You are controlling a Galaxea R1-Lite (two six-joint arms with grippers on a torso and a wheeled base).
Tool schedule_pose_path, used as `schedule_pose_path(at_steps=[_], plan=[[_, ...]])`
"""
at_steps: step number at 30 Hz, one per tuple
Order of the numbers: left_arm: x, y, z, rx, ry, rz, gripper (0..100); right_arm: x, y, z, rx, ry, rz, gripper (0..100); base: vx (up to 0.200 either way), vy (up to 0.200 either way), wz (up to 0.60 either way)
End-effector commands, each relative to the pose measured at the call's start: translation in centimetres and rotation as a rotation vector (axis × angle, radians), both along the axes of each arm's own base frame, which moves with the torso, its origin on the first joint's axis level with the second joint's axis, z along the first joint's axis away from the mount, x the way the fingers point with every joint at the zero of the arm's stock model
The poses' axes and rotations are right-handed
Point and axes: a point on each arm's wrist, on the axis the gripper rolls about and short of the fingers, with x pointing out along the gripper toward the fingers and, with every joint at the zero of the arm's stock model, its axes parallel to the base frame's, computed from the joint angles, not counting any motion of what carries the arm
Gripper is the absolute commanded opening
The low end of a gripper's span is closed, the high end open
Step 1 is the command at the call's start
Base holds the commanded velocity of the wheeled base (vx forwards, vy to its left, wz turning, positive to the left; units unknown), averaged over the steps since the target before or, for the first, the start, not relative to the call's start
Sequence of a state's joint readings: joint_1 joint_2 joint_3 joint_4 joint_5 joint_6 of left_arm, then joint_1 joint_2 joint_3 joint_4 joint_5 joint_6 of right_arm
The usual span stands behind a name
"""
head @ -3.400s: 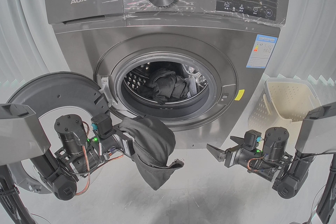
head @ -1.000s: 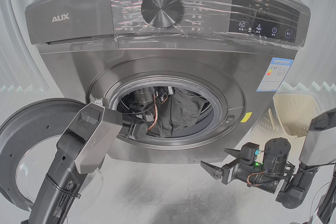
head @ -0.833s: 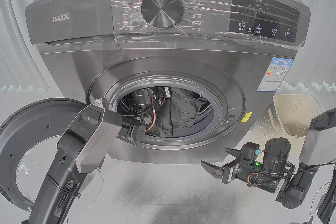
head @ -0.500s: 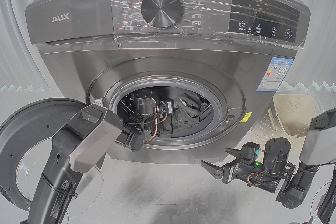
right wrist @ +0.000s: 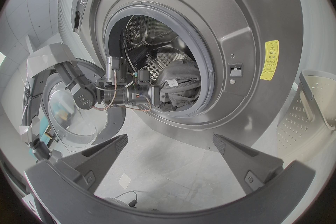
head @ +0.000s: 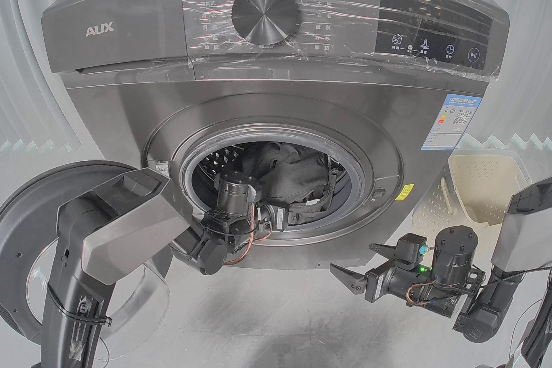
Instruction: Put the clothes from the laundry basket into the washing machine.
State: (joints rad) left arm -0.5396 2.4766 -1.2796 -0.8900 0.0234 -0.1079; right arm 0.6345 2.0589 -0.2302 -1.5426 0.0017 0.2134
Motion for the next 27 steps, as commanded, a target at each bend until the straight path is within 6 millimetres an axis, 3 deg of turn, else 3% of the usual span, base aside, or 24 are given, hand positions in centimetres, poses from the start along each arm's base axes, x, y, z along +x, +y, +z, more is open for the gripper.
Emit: schedule_pose_path(at_steps=[1,7,14,18,24,25,27], plan=[[-1.9,1.0,0.6,0.035,0.038,-0.042,100,0.1,0.0,-0.1,-0.002,0.003,-0.001,100,0.000,0.000,0.00],[-4.1,2.2,1.3,0.079,0.066,-0.079,100,0.1,0.0,-0.1,-0.002,0.003,0.000,100,0.000,0.000,0.00],[-2.6,1.3,3.2,0.002,-0.045,-0.085,100,0.0,0.0,-0.1,-0.002,0.003,-0.001,100,0.000,0.000,0.00],[-1.4,0.4,2.1,-0.008,-0.052,-0.102,100,0.1,0.0,-0.2,-0.003,0.004,-0.001,100,0.000,0.000,0.00],[1.2,-1.1,-1.0,-0.015,-0.066,-0.094,100,0.1,0.0,-0.2,-0.003,0.004,0.000,100,0.000,0.000,0.00],[1.2,-1.1,-1.0,-0.015,-0.066,-0.094,0,0.1,0.0,-0.2,-0.003,0.004,0.000,100,0.000,0.000,0.00],[1.9,-1.6,-1.7,-0.021,-0.081,-0.093,0,0.1,0.0,-0.2,-0.004,0.006,-0.001,100,0.000,0.000,0.00]])
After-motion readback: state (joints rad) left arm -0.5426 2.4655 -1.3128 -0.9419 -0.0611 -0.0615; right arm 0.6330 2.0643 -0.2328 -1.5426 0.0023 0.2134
